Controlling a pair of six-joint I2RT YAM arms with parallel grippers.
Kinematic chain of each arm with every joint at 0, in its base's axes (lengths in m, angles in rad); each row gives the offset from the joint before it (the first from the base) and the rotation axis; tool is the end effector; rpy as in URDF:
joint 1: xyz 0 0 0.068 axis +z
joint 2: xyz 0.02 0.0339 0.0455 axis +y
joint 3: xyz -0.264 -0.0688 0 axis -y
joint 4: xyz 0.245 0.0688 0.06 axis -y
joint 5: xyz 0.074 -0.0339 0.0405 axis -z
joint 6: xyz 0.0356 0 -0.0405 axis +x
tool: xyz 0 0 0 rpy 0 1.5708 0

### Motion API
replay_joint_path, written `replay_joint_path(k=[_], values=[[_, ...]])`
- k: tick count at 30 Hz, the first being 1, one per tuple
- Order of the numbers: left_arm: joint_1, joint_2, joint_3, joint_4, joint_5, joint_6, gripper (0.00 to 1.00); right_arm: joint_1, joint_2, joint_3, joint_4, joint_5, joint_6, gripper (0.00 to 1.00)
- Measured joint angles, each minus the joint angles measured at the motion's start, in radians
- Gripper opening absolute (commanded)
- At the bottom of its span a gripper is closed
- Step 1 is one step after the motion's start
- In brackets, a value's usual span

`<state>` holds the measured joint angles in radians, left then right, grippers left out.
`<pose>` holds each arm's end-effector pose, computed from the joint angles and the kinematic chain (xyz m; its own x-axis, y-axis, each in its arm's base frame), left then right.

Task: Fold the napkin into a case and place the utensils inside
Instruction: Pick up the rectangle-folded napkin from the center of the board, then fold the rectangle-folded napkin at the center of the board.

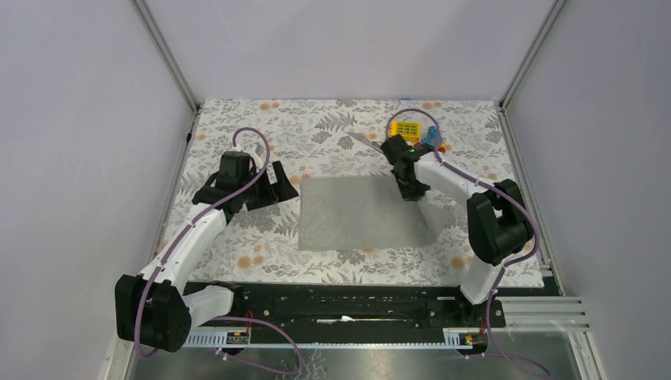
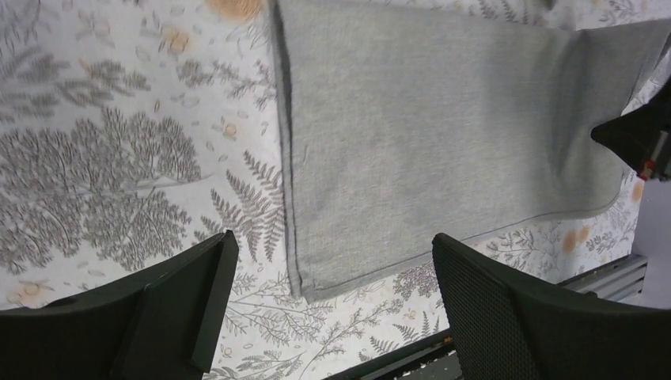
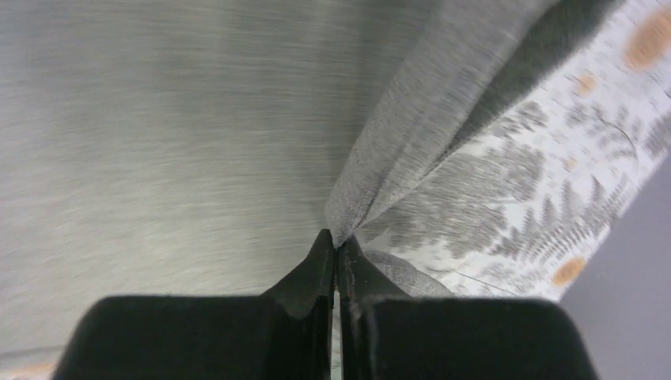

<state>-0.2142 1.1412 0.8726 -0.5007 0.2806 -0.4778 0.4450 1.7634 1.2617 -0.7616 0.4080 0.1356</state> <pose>0.2323 -0.0606 0.2711 -0.7869 -0.2810 -0.5494 0.0414 0.8642 -0.5014 0.3188 0.1364 0.2057 -0.8911 -0.2875 -0.3510 -0.1678 0.9276 -0.3338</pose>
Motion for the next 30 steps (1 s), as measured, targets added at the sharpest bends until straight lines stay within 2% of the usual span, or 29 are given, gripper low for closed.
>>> replay_joint_path(k=[6, 10, 16, 25, 30], values=[[0.01, -0.038, -0.179, 0.049, -0.009, -0.101, 0.98, 0.16, 0.047, 0.09, -0.019, -0.193, 0.05, 0.0], [0.011, -0.042, -0.264, 0.108, 0.0, -0.17, 0.92, 0.226, 0.119, 0.153, -0.007, -0.304, 0.097, 0.0], [0.012, -0.05, -0.343, 0.209, 0.036, -0.249, 0.71, 0.3, 0.223, 0.255, 0.019, -0.446, 0.168, 0.0], [0.013, -0.003, -0.431, 0.348, 0.085, -0.315, 0.51, 0.33, 0.302, 0.359, 0.065, -0.588, 0.26, 0.0], [0.013, 0.05, -0.437, 0.382, 0.094, -0.317, 0.46, 0.333, 0.362, 0.424, 0.081, -0.639, 0.312, 0.0]])
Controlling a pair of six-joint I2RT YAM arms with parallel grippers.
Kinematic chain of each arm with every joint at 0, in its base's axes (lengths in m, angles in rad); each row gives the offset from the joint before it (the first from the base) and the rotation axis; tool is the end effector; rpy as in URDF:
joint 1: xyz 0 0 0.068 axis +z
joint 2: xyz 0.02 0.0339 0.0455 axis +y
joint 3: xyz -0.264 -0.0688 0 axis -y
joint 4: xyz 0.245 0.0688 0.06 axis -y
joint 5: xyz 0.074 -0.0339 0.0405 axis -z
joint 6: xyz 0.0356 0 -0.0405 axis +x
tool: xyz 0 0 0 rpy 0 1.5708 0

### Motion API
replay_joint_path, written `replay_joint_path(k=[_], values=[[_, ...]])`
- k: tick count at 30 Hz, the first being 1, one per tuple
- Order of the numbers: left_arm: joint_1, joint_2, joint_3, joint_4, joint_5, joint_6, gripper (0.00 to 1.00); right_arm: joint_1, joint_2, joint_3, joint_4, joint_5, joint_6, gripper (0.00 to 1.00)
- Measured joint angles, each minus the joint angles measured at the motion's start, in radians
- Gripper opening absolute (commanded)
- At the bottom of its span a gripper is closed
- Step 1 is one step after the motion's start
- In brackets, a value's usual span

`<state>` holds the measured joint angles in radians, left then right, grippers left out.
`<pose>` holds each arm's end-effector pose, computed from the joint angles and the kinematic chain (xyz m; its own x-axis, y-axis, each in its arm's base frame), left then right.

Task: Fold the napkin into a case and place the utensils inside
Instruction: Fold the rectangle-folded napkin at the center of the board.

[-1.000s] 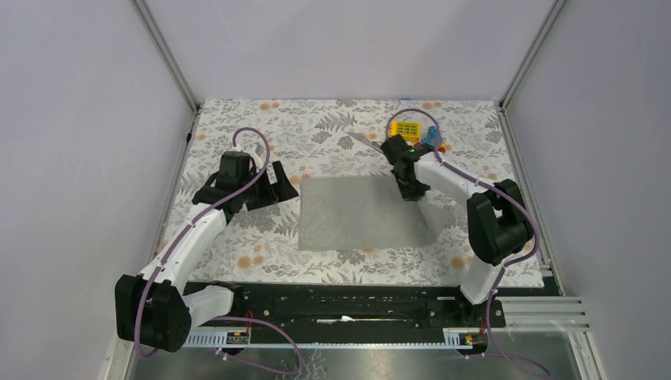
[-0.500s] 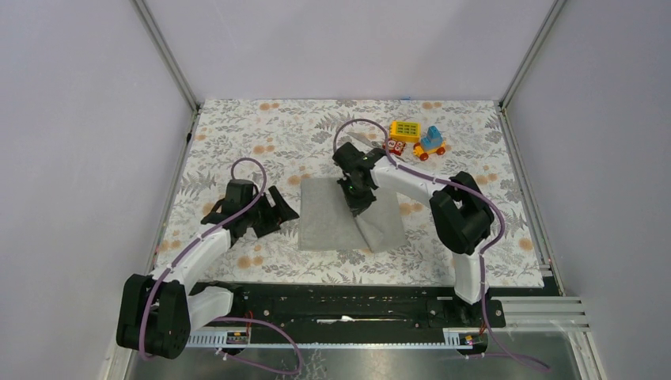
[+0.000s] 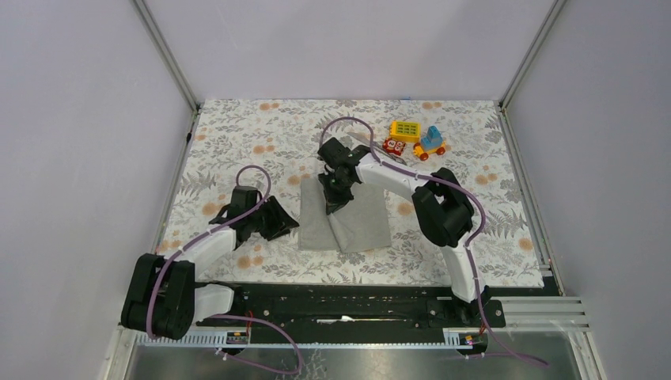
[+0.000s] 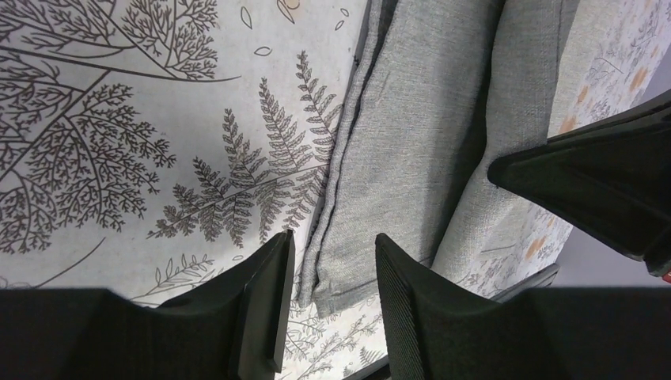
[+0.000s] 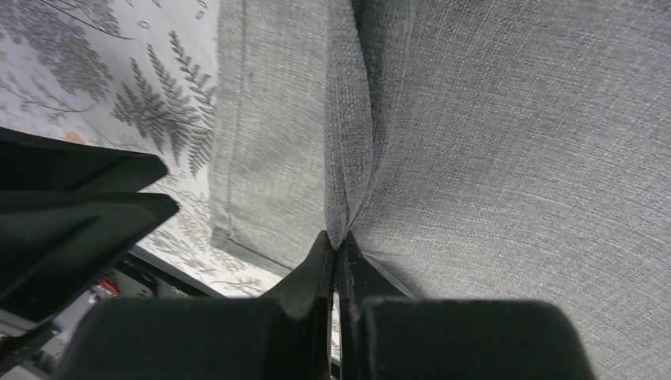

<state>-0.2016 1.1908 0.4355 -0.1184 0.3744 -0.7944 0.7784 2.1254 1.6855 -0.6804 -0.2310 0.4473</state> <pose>0.2035 -0.0549 0.1523 -0.8234 -0.5095 -0.2498 -0.2442 0.7156 -0.6545 0.3172 0.3243 0.1901 -0.9043 -0.3004 -0.3034 -0.4030 0.8352 0.3742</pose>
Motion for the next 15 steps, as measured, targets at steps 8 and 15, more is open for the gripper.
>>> replay_joint_path(k=[8, 15], values=[[0.0, 0.089, -0.019, 0.076, 0.043, -0.005, 0.41, 0.001, 0.055, 0.055, 0.039, -0.06, 0.073, 0.0], [0.0, 0.108, -0.021, 0.114, 0.058, -0.005, 0.38, 0.001, 0.09, 0.086, 0.066, -0.094, 0.113, 0.0]])
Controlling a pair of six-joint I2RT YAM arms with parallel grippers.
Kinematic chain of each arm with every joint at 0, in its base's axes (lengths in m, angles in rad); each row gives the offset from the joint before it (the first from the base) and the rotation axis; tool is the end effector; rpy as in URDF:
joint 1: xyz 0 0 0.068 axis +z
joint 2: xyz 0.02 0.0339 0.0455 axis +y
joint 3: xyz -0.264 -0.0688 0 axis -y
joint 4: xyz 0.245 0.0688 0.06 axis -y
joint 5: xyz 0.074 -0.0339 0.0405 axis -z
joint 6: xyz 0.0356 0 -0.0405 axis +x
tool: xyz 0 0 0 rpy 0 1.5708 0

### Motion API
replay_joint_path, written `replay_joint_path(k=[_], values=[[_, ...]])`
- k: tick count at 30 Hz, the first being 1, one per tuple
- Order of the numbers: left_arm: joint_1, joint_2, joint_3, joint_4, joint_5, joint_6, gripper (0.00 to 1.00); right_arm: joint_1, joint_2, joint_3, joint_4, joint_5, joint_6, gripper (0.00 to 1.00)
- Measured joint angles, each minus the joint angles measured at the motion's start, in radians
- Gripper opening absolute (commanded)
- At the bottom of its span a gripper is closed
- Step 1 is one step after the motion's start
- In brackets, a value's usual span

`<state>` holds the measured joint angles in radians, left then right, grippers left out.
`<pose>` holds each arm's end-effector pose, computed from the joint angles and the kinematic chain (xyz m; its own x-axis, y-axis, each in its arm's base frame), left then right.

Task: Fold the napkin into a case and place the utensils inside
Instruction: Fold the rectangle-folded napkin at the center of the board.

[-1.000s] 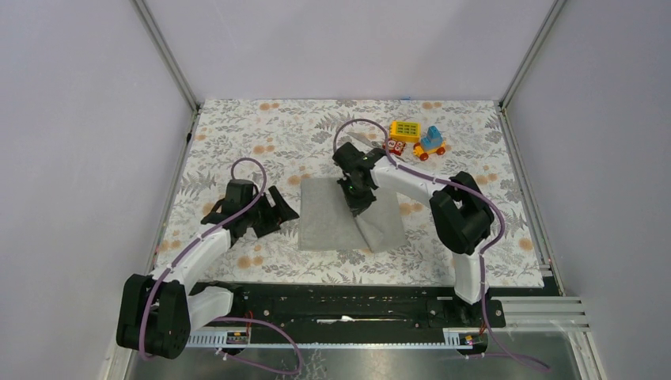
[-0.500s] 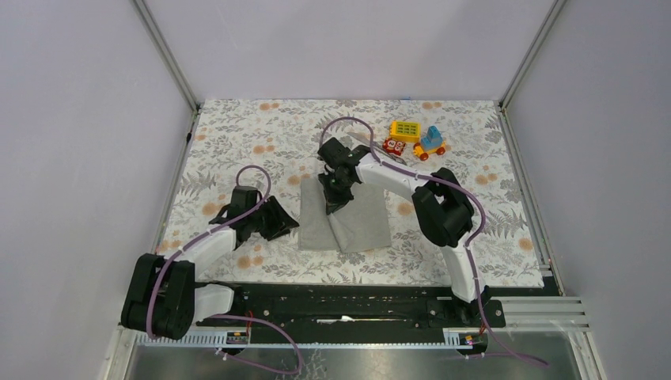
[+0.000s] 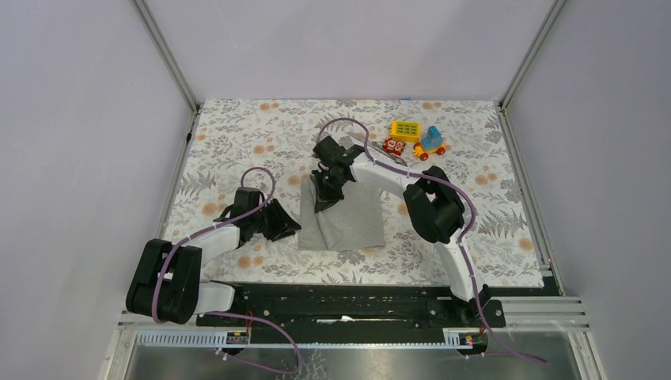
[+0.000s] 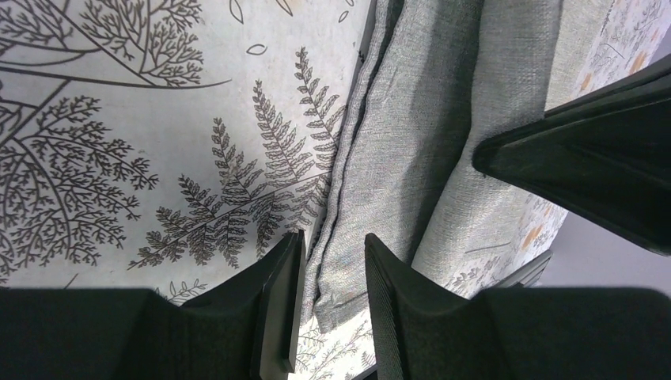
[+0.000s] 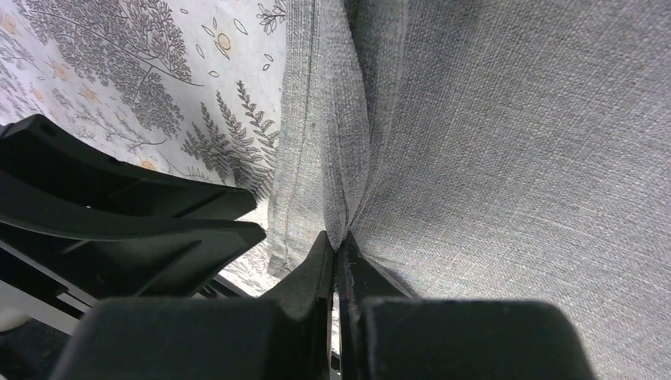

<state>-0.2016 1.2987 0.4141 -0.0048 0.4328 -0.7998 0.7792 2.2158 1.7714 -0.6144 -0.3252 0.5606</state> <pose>0.2103 -0.0582 0.1337 -0.8463 -0.4916 -0.2053 -0.2387 0.6945 -0.6788 0.3324 0.3443 0.1794 -0.9386 -0.2189 -0.2668 -0.3285 0.8036 0.4964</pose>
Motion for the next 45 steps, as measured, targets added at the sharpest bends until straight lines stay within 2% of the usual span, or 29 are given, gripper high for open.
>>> replay_joint_path(k=[21, 34, 38, 45], values=[[0.0, -0.029, -0.031, 0.007, 0.008, -0.006, 0.37, 0.018, 0.058, 0.015, 0.056, -0.03, 0.079, 0.0], [0.0, -0.063, -0.032, -0.002, 0.008, -0.005, 0.37, 0.019, 0.062, 0.048, 0.019, 0.052, 0.093, 0.0], [0.0, -0.067, -0.038, -0.003, 0.008, -0.005, 0.37, 0.019, 0.062, 0.048, 0.014, 0.056, 0.093, 0.13], [0.004, -0.156, -0.041, -0.075, -0.019, 0.0, 0.45, 0.019, 0.063, 0.047, 0.099, -0.05, 0.124, 0.48]])
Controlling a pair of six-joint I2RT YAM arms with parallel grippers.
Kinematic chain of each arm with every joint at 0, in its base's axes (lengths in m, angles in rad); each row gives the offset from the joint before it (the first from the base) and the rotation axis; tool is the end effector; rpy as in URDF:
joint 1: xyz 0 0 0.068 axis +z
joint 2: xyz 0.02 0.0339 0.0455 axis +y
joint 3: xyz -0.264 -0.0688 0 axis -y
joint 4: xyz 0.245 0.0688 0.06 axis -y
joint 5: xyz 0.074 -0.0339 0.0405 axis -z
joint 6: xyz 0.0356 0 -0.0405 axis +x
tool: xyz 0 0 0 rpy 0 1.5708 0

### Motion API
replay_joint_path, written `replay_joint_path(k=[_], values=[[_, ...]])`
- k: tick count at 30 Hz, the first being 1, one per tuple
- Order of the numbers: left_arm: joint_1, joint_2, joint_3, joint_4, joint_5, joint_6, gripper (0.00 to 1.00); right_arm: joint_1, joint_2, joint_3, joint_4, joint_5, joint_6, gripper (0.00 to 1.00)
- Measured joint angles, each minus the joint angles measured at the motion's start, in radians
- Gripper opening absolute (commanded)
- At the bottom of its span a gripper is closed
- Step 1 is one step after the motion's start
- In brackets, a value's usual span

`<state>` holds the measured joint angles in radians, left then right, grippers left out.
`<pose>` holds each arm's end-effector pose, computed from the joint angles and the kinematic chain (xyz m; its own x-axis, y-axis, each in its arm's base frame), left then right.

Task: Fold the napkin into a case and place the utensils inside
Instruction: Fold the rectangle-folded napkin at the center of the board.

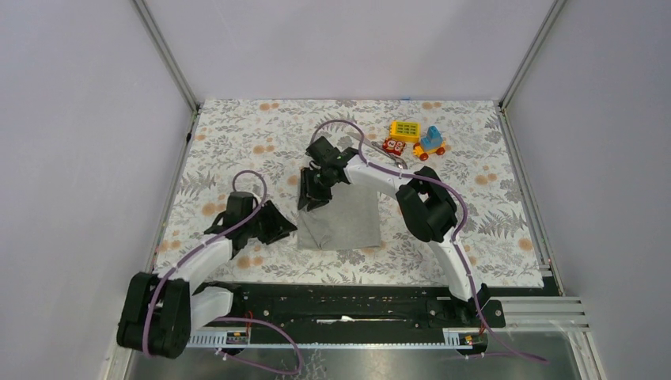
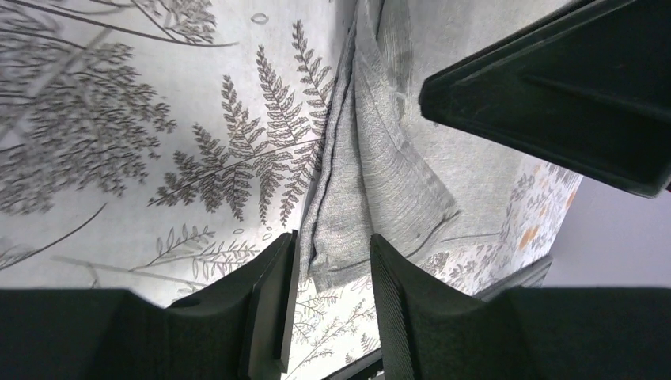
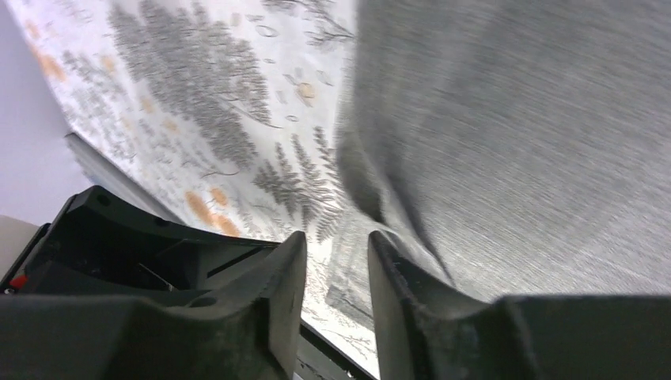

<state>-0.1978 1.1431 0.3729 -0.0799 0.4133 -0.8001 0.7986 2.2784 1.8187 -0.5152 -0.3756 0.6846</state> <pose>0.1918 -0.0530 0.1461 -0.8288 -0.5040 -0.2432 -0.2221 0.6952 -0.6837 0.3380 0.3658 0.1705 -0.9596 -0.1421 -0.2428 -0.2624 0.7635 0.5901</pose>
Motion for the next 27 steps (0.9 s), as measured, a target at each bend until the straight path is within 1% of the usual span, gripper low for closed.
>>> replay_joint_path(k=[2, 5, 7, 10, 13, 15, 19, 22, 24, 25, 27], values=[[0.012, -0.077, 0.0, -0.05, -0.027, 0.005, 0.48, 0.0, 0.0, -0.003, 0.044, -0.037, 0.018, 0.55], [0.027, -0.208, 0.008, -0.127, -0.07, 0.006, 0.49, -0.001, -0.001, -0.03, 0.133, -0.108, 0.051, 0.61], [0.032, -0.289, 0.023, -0.173, -0.098, 0.006, 0.5, -0.005, -0.016, -0.081, 0.194, -0.147, 0.073, 0.64], [0.032, -0.323, 0.049, -0.204, -0.105, 0.006, 0.52, -0.021, -0.098, -0.22, 0.256, -0.184, 0.092, 0.68], [0.032, -0.283, 0.077, -0.217, -0.095, 0.007, 0.58, -0.06, -0.226, -0.364, 0.298, -0.197, 0.097, 0.76], [0.032, -0.241, 0.086, -0.219, -0.076, 0.01, 0.61, -0.098, -0.331, -0.465, 0.332, -0.207, 0.093, 0.77], [0.031, -0.199, 0.087, -0.219, -0.033, 0.012, 0.64, -0.14, -0.44, -0.614, 0.429, -0.237, 0.085, 0.8], [0.023, -0.163, 0.086, -0.204, 0.009, 0.011, 0.59, -0.134, -0.461, -0.731, 0.494, -0.253, 0.085, 0.8], [0.006, -0.121, 0.084, -0.18, 0.033, 0.009, 0.53, -0.129, -0.463, -0.823, 0.55, -0.264, 0.104, 0.79], [-0.003, -0.098, 0.081, -0.169, 0.04, 0.007, 0.5, -0.129, -0.465, -0.864, 0.581, -0.271, 0.119, 0.78], [-0.023, -0.055, 0.069, -0.153, 0.043, 0.009, 0.47, -0.128, -0.468, -0.94, 0.639, -0.279, 0.15, 0.73]])
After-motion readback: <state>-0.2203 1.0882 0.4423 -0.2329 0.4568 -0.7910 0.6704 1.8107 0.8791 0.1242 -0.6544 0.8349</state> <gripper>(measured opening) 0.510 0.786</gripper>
